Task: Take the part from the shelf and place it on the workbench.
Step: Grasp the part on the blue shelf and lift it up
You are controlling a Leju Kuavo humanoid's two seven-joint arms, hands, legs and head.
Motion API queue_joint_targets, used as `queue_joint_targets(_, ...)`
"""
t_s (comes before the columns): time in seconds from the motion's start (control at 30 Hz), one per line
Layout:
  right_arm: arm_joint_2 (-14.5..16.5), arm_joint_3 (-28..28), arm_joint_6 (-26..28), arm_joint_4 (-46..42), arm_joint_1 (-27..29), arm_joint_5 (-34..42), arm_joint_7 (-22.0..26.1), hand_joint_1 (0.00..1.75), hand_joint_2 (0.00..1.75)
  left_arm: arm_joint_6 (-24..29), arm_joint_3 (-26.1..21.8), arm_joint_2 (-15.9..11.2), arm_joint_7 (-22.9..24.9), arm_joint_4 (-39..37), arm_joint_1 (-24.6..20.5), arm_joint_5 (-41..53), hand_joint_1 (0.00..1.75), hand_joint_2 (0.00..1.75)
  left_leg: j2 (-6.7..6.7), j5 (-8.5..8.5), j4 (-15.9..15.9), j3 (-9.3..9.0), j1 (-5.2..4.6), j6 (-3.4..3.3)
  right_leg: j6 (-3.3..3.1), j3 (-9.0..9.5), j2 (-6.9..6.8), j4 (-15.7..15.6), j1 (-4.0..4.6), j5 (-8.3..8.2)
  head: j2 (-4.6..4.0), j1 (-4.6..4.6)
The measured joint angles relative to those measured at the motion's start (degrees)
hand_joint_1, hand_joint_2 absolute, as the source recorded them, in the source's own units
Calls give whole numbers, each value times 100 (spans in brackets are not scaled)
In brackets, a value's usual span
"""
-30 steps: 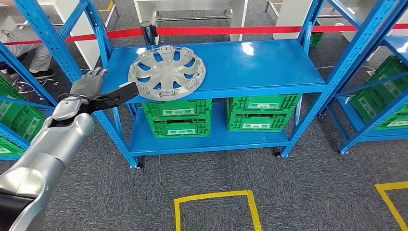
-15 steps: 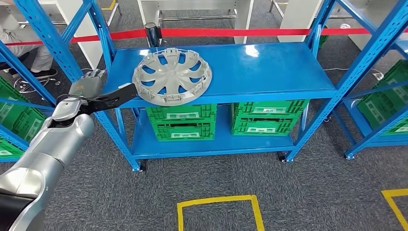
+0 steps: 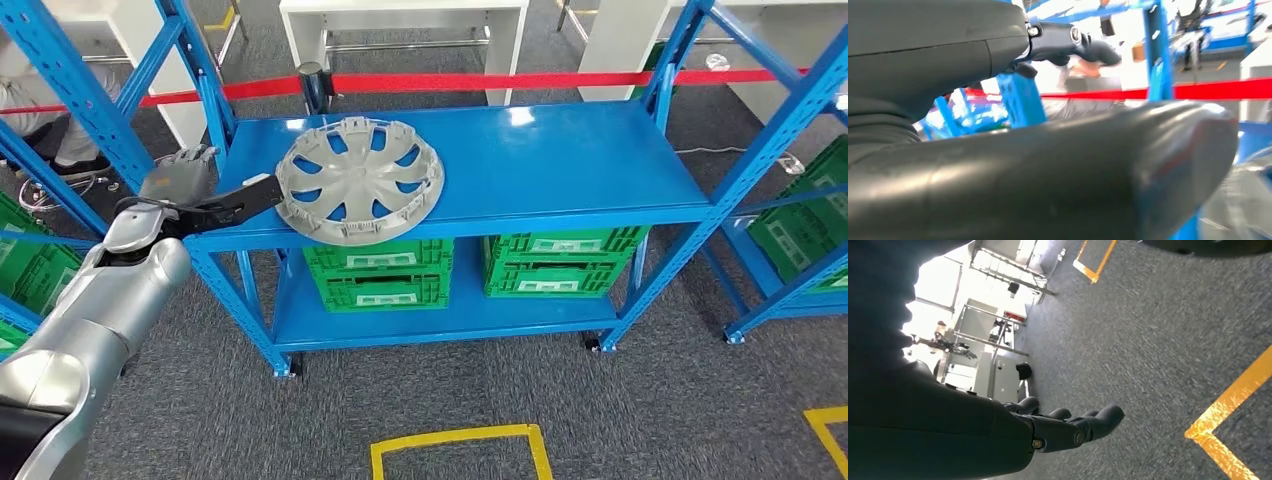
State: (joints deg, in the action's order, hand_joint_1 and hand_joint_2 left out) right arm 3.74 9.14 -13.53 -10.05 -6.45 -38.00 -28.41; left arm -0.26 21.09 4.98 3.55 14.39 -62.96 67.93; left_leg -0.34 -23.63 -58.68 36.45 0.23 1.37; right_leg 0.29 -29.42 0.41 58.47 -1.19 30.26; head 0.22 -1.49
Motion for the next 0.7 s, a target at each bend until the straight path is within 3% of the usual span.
queue_joint_targets(0.1,2,0,-1,0,-5,-9,-4,0,175,3,1,-3,8,12,-19,1,0,0,-13,-74,58,-113,18,-134,55,-103,-16,263,-13,8,0,15)
queue_joint_targets(0.13,2,0,-2,0,-8,-11,-5,0,175,5,1,-2,8,15,-26,1,0,0,-16,-98,70,-156,25,-169,66,-266,-20,533,-15,72,0,19)
queue_joint_targets(0.23,2,0,-4,0,-7,-14,-13,0,175,7,1,9,3,10,-4,1,0,0,-28,-201,70,-250,7,-222,93,-990,-20,1512,-3,391,0,26)
queue_joint_targets(0.27,2,0,-4,0,1,-14,-19,0,175,7,1,11,3,6,11,1,0,0,-31,-247,67,-296,0,-223,91,-1161,-20,1620,5,393,0,27)
queue_joint_targets(0.3,2,0,-4,0,9,-15,-26,0,175,7,1,13,3,2,20,1,0,0,-34,-295,62,-351,-4,-217,83,-1232,-20,1528,11,270,0,27)
queue_joint_targets(0.37,2,0,-4,0,25,-19,-36,0,175,7,2,16,4,-1,21,1,0,0,-33,-408,55,-475,-7,-188,45,-1113,-23,843,19,-299,0,27)
queue_joint_targets(0.4,2,0,-4,0,30,-19,-37,0,175,7,2,19,4,-3,18,1,0,0,-34,-461,44,-528,-15,-165,22,-1013,-27,479,32,-508,0,26)
queue_joint_targets(0.43,3,0,-4,0,30,-20,-38,0,175,7,2,20,5,-5,13,1,0,0,-38,-509,41,-559,-23,-136,-3,-925,-30,222,45,-611,0,25)
queue_joint_targets(0.47,3,0,-3,0,30,-20,-38,0,175,7,2,20,5,-4,12,1,0,0,-42,-546,35,-582,-31,-102,-28,-877,-32,88,57,-643,0,24)
queue_joint_targets(0.6,5,0,-4,0,30,-21,-40,0,175,10,2,15,4,15,-14,1,0,0,-47,-636,-143,-600,-23,34,-182,-708,-31,42,48,-566,0,18)
queue_joint_targets(0.63,4,0,-3,0,25,-21,-40,0,175,12,2,11,4,20,-25,1,0,0,-36,-705,-366,-491,-13,64,-219,-649,-28,34,43,-545,0,12)
queue_joint_targets(0.7,2,0,1,0,14,-21,-40,0,175,14,2,5,2,16,-21,1,0,0,-14,-917,-1054,-80,-3,111,-265,-565,-25,29,43,-476,0,3)
